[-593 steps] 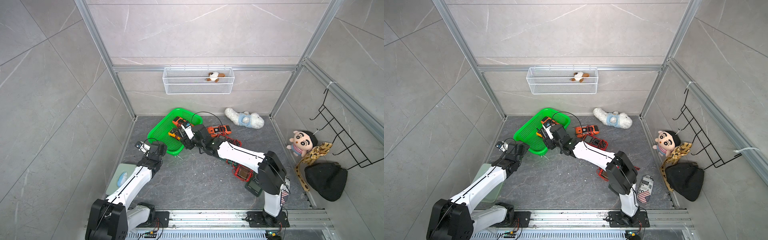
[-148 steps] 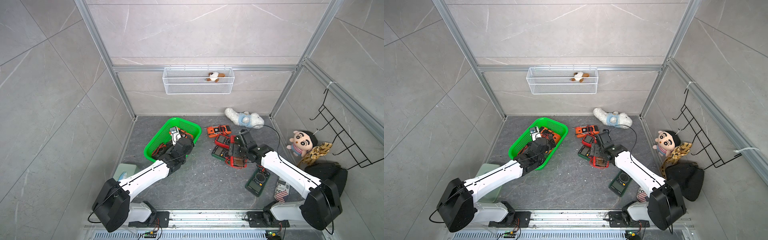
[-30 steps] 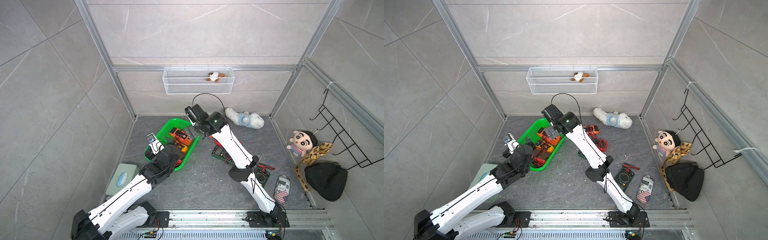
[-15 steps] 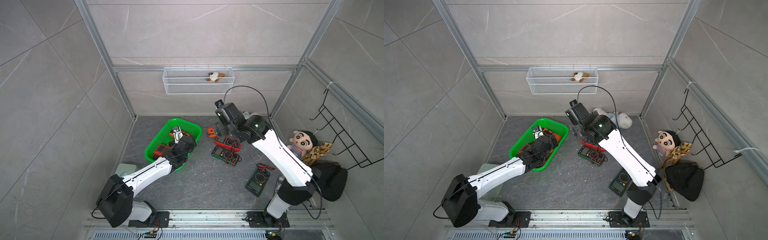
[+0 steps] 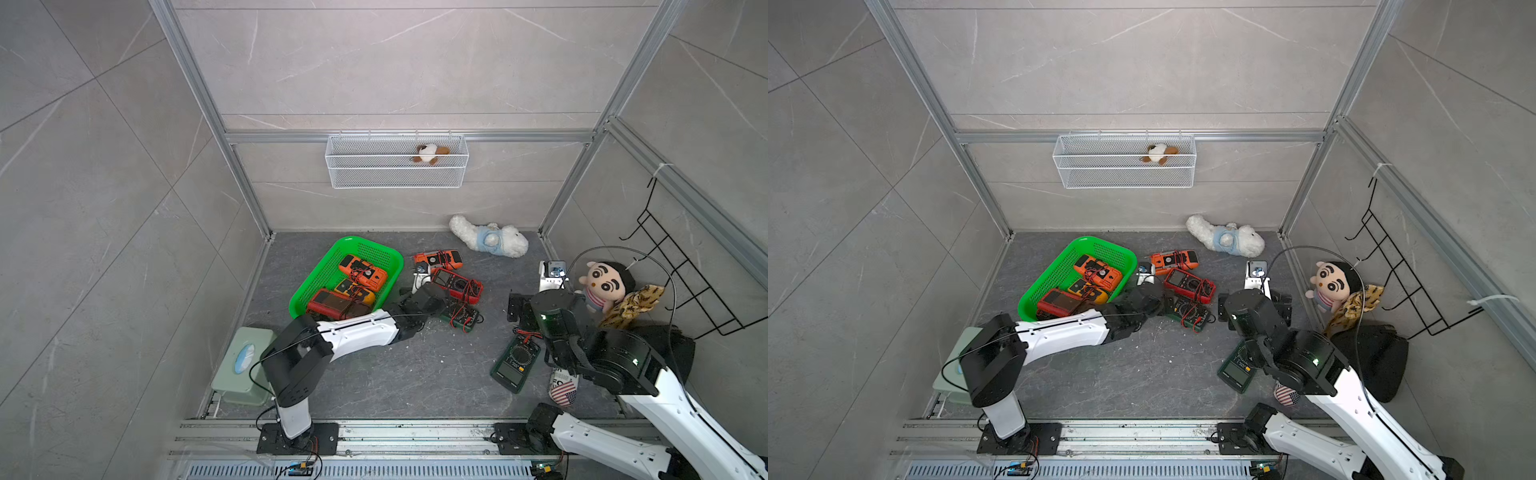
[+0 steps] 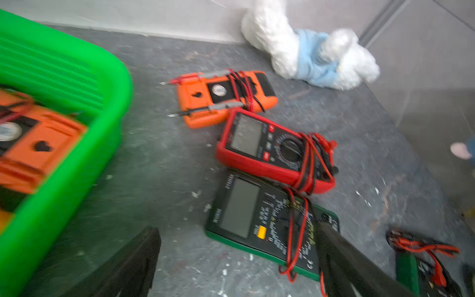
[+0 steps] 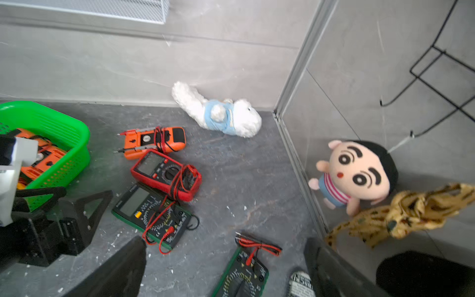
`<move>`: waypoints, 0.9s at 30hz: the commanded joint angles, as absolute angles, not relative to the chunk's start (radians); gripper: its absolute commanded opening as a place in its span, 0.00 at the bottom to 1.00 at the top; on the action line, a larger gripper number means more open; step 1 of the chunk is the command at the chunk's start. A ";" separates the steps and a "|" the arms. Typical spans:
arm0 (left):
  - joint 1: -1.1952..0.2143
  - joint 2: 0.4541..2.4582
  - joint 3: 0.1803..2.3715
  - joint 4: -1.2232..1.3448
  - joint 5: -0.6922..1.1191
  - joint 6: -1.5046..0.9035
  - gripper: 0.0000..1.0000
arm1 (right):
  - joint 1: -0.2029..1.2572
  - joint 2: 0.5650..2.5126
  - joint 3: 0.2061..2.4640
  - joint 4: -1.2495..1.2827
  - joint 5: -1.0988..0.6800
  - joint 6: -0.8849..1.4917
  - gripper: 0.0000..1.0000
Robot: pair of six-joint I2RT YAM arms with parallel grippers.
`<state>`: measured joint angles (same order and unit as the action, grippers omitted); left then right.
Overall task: Put the multimeter into the basket
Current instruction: Pick up the multimeter from the center of the board.
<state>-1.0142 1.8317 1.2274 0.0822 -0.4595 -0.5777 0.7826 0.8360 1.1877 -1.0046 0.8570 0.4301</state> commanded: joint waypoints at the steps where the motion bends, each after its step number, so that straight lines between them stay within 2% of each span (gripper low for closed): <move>1: -1.067 1.911 1.316 0.080 -0.379 -0.517 0.98 | 0.776 0.786 1.122 -1.128 0.954 0.608 1.00; 7: -1.162 2.097 1.513 0.009 -0.359 -0.485 0.98 | 0.777 0.641 1.012 -1.234 1.008 0.730 1.00; 12: -1.221 2.250 1.709 -0.058 -0.357 -0.451 0.98 | 0.776 0.579 1.019 -1.302 1.038 0.806 1.00; 18: -1.272 2.398 1.901 -0.142 -0.349 -0.403 0.98 | 0.778 0.562 1.023 -1.307 1.043 0.808 1.00; 27: -1.332 2.488 2.022 -0.208 -0.324 -0.334 0.98 | 0.777 0.581 1.017 -1.285 1.030 0.792 1.00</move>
<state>-1.3144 2.4687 1.9675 -0.1719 -0.3340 -0.3920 0.7792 0.5690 1.0203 -1.2789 1.0107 0.7864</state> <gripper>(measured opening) 0.981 0.997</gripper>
